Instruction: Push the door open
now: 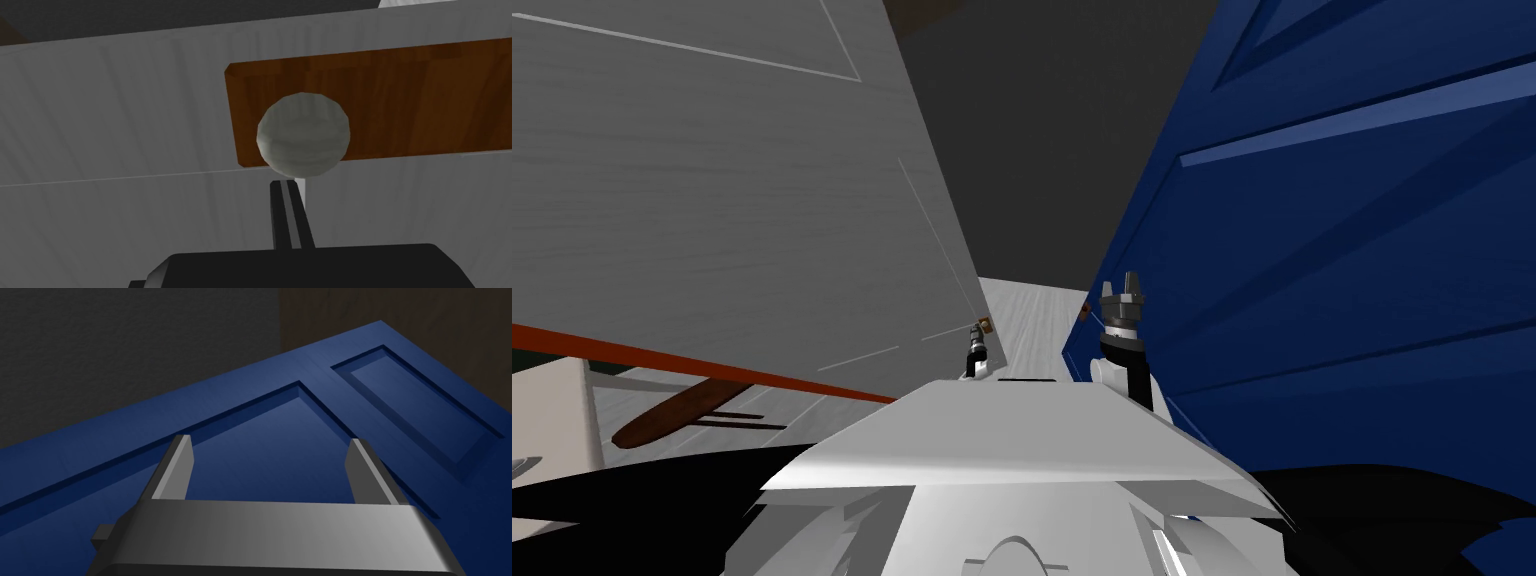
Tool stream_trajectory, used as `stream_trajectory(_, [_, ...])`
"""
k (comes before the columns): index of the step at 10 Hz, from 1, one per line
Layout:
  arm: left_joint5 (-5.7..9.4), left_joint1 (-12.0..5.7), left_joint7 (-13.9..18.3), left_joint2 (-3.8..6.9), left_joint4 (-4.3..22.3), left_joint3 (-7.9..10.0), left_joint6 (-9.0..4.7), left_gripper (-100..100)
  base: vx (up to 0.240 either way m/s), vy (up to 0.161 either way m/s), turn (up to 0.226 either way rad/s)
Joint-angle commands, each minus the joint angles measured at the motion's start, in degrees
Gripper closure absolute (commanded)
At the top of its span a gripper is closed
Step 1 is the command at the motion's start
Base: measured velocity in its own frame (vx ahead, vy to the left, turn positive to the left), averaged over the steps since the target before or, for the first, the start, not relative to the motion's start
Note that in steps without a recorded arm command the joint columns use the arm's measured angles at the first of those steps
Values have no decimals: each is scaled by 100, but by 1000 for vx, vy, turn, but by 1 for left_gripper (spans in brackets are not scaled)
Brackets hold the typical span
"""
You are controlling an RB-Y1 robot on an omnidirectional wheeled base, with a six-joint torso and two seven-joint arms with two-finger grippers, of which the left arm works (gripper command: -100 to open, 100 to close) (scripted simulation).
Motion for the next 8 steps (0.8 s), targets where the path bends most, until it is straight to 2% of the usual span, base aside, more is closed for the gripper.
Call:
stream_trajectory(1, [11,-15,8,177,-14,-10,29,-100,-47,17,58])
stream_trajectory(3, [20,-27,15,239,-25,-19,54,-100,-186,-10,39])
stream_trajectory(5, [33,-45,26,223,-43,-32,90,-100,-209,-30,36])
stream_trajectory(6, [43,-58,33,130,-55,-41,117,-100,-212,-57,29])
stream_trajectory(7, [43,-58,33,130,-55,-41,117,-100,-158,-74,12])
stream_trajectory(8, [51,-69,39,-8,-65,-49,139,-100,-129,-130,-5])
